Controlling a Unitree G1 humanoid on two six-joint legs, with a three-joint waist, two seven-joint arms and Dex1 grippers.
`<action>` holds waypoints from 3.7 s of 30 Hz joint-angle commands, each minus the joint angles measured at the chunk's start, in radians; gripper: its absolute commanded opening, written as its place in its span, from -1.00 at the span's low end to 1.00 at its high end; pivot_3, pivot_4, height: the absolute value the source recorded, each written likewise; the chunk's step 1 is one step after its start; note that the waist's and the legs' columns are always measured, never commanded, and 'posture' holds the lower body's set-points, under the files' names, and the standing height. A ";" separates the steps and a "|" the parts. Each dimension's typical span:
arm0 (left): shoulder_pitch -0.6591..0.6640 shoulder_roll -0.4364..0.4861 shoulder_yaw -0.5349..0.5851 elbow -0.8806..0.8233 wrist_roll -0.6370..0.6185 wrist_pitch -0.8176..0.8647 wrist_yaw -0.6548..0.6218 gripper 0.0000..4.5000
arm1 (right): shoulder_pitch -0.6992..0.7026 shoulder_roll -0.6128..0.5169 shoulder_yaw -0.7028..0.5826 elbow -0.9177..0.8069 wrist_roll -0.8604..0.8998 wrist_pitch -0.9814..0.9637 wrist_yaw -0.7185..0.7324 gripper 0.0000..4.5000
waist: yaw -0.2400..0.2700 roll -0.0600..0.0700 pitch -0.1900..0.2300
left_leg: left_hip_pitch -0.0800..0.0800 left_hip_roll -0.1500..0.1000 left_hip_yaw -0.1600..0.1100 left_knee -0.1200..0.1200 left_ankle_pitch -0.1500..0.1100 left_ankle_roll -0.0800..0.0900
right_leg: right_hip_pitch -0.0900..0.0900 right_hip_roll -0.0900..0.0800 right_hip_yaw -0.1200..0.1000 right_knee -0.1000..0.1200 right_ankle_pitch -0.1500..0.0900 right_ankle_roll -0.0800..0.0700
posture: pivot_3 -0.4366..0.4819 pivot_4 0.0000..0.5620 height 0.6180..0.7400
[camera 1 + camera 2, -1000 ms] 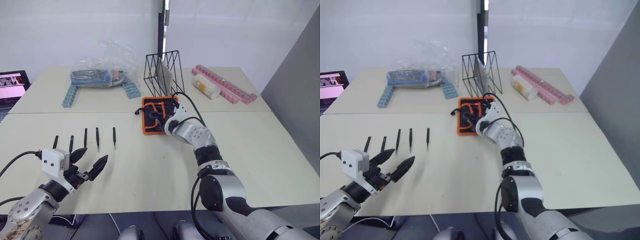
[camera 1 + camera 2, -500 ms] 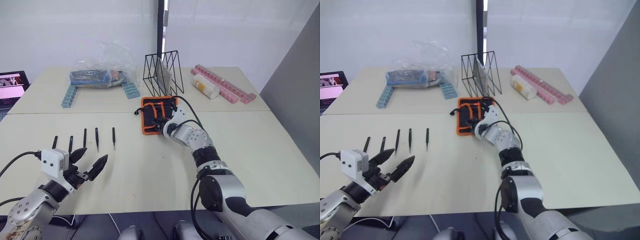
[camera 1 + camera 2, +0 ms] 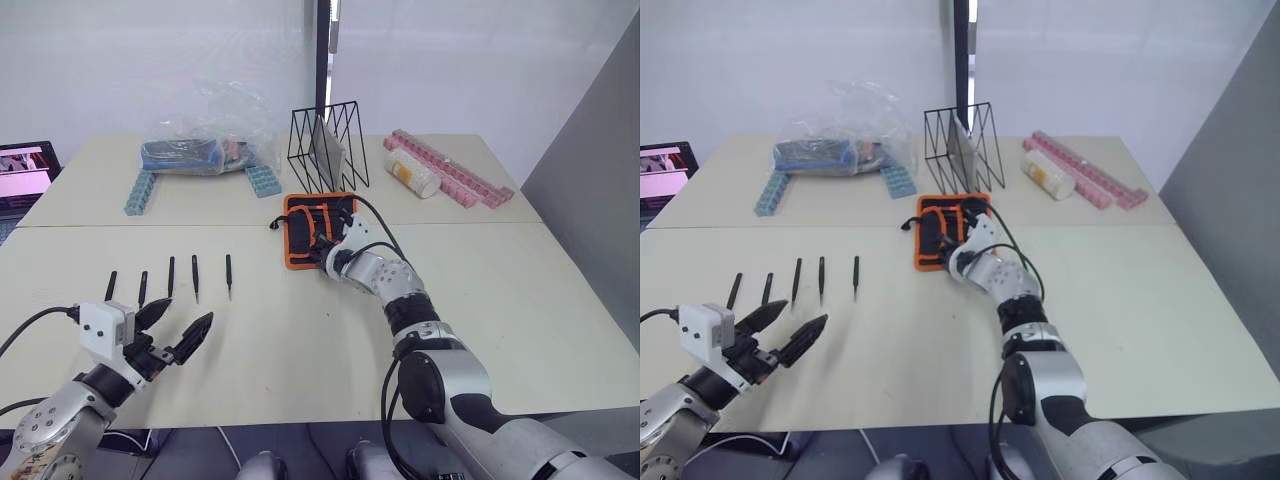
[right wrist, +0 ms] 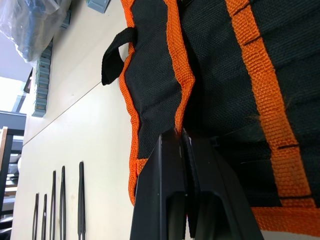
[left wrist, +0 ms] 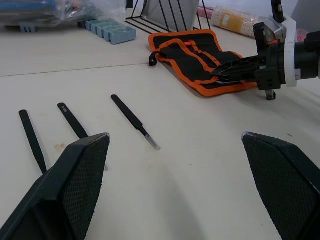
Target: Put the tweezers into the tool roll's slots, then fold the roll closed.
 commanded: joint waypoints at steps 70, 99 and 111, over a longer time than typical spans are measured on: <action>-1.108 0.131 -0.632 1.241 0.519 -0.744 -0.904 1.00 | 0.727 -0.627 0.705 -1.223 -0.610 -0.359 0.915 -0.99 | 0.057 -0.001 0.000 | -0.006 -0.001 0.001 0.019 -0.002 0.006 | -0.001 0.016 -0.003 0.001 0.001 0.001 | -0.05 -0.47 0.95; -1.041 0.107 -0.664 1.301 0.613 -1.158 -0.976 -0.99 | 0.735 -0.642 0.723 -1.271 -0.627 -0.283 0.911 -1.00 | 0.058 -0.001 -0.001 | -0.005 0.000 0.001 0.020 -0.003 0.007 | -0.001 0.016 -0.002 0.002 0.001 0.002 | -0.05 -0.47 0.95; -0.989 0.125 -0.706 1.337 0.662 -1.292 -0.916 -1.00 | 0.718 -0.613 0.595 -1.383 -0.376 -0.008 0.932 0.30 | 0.058 -0.002 -0.001 | -0.005 0.000 0.001 0.021 -0.003 0.007 | 0.000 0.016 -0.002 0.003 0.001 0.002 | -0.05 -0.47 0.95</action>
